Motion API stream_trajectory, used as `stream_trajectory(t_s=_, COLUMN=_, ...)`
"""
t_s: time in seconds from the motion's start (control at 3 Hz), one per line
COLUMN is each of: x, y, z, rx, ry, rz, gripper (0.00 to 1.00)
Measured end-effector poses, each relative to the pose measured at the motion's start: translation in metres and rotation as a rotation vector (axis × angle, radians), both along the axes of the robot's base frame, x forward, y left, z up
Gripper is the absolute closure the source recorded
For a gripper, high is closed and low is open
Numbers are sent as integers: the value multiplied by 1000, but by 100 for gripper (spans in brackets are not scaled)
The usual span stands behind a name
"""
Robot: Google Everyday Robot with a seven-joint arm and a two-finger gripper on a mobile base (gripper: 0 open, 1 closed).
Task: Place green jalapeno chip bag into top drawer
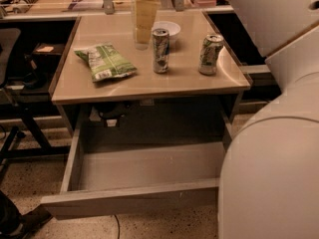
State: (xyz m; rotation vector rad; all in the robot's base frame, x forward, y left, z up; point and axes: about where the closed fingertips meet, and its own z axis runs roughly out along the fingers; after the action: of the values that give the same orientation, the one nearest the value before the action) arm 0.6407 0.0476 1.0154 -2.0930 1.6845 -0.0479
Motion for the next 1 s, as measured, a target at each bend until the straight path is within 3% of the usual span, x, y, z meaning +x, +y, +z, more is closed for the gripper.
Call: stream_trajectory(t_s=1.0, x=51, y=37, z=-45, rx=42, ry=46, rz=54, gripper=0)
